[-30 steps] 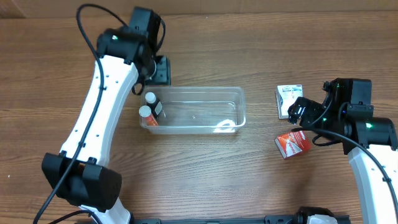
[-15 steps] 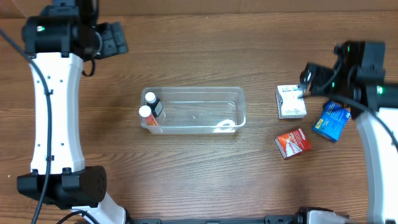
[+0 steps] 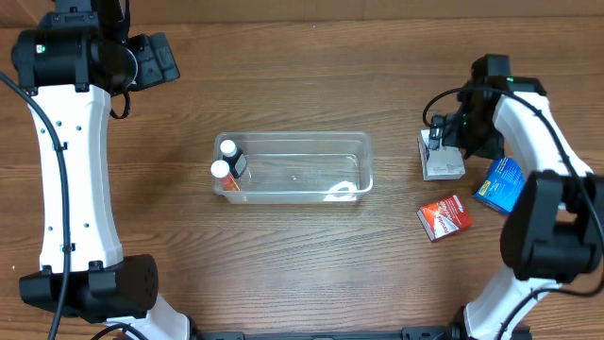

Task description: Pack container

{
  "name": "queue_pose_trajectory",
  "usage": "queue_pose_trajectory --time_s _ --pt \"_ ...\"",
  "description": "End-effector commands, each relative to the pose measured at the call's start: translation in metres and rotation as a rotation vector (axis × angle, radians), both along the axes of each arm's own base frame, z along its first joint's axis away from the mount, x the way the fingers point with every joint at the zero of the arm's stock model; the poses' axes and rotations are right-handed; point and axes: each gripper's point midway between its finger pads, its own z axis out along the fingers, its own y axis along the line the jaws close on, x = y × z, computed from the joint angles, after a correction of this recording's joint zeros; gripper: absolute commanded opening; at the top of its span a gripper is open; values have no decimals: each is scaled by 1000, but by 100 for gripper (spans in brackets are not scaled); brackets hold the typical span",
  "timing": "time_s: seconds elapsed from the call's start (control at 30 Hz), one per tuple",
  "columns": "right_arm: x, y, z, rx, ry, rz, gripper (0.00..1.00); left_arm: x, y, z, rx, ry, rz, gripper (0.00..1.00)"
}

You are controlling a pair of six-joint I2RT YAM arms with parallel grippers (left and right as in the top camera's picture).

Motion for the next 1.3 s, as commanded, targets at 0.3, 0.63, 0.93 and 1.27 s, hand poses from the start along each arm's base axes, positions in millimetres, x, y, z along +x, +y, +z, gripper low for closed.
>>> queue_pose_trajectory --time_s 0.3,0.63,0.93,1.27 --pt "-1 23 -14 43 37 89 100 -4 0 22 4 -60 3 97" --pt "1 23 -27 10 15 12 100 -4 0 22 3 -59 3 97" --pt "-5 23 -43 11 48 12 100 -5 0 21 3 -58 3 97" --pt "-1 26 -54 28 50 -10 89 -5 0 21 4 -55 3 97"
